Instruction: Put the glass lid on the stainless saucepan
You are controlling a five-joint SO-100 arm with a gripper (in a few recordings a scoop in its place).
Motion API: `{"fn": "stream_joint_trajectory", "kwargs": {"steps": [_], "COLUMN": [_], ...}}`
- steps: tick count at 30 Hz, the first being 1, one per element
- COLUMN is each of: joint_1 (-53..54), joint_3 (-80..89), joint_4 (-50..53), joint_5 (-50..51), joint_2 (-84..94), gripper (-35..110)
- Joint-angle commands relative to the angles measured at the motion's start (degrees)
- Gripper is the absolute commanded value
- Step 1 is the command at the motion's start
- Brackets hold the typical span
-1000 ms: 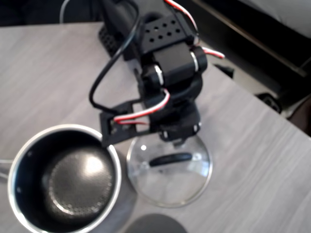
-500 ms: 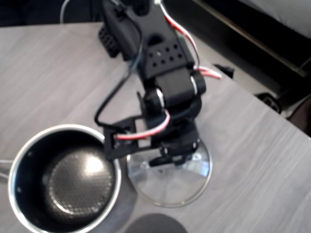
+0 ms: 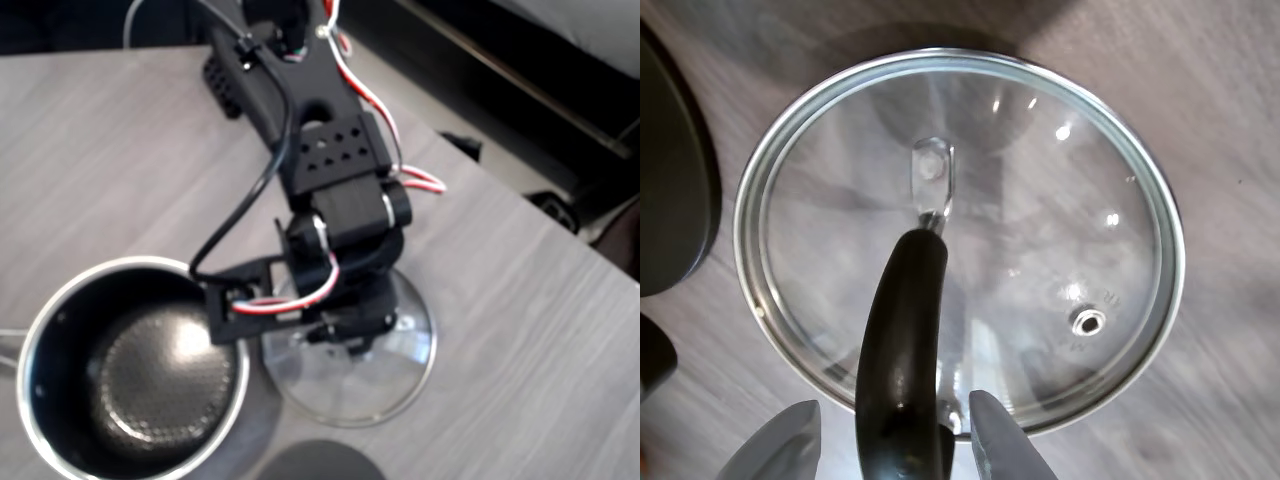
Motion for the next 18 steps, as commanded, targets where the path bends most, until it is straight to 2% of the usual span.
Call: {"fn": "stream_joint_trajectory", "kwargs": {"steps": [1, 4, 10, 18], "joint_1": [0.44, 0.44, 0.09, -3.43], "joint_3": [-5.71, -11.16, -22.59, -37.09], "joint_4": [1.14, 4.13, 10.63, 20.39], "joint_5": [-0.97, -0.97, -1.05, -0.79], "joint_2": [-3.08, -7.56, -14.77, -13.45], "gripper": [13, 0, 0, 0]}}
